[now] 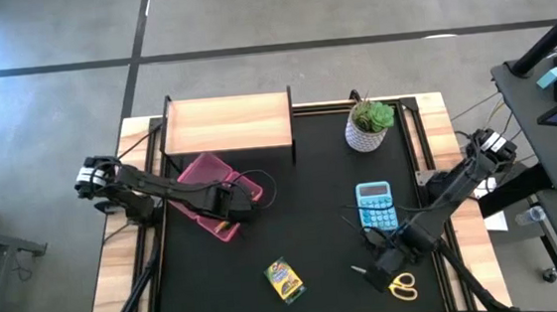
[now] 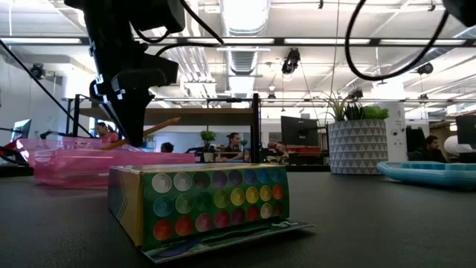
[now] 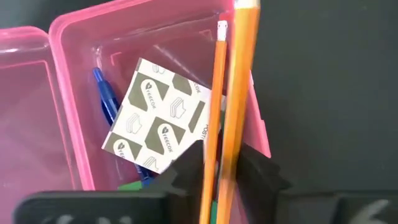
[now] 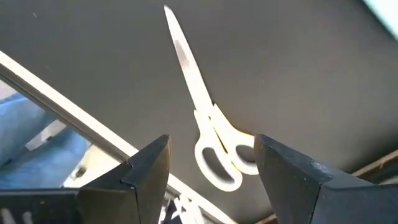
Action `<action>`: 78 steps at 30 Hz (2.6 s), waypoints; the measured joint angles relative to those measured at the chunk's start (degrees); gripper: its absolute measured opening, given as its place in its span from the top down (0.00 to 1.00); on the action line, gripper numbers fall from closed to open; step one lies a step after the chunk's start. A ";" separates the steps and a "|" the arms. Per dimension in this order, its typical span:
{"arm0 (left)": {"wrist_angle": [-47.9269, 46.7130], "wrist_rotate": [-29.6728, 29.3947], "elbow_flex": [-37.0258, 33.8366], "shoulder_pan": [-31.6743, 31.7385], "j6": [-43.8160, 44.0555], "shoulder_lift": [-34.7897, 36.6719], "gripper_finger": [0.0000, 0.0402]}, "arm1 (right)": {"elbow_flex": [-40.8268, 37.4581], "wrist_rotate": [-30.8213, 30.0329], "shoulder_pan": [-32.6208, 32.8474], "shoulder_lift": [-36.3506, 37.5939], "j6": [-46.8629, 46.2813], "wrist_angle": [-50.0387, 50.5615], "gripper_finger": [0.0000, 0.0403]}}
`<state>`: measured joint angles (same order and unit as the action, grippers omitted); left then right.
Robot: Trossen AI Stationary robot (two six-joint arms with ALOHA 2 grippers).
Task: Pack school essentials
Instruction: Put the pencil into the pencil box, then put the scissor into the pencil box
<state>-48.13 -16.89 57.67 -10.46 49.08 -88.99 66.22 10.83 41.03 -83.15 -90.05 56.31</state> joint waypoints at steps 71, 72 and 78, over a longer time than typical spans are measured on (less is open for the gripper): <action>26.18 6.41 4.54 -2.27 -1.32 22.53 0.50 | 3.58 -10.78 1.68 -6.50 15.10 -5.40 0.82; 27.11 6.41 4.40 -2.41 -2.10 22.53 0.50 | 3.62 -13.37 1.26 -5.12 15.07 -5.43 0.82; 30.52 6.49 4.20 -2.86 -6.70 21.48 0.50 | 3.65 -31.80 -2.85 1.41 16.02 -5.71 0.81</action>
<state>-17.61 -10.40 61.87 -13.32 42.38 -67.51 69.87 -20.97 38.18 -81.74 -74.03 50.59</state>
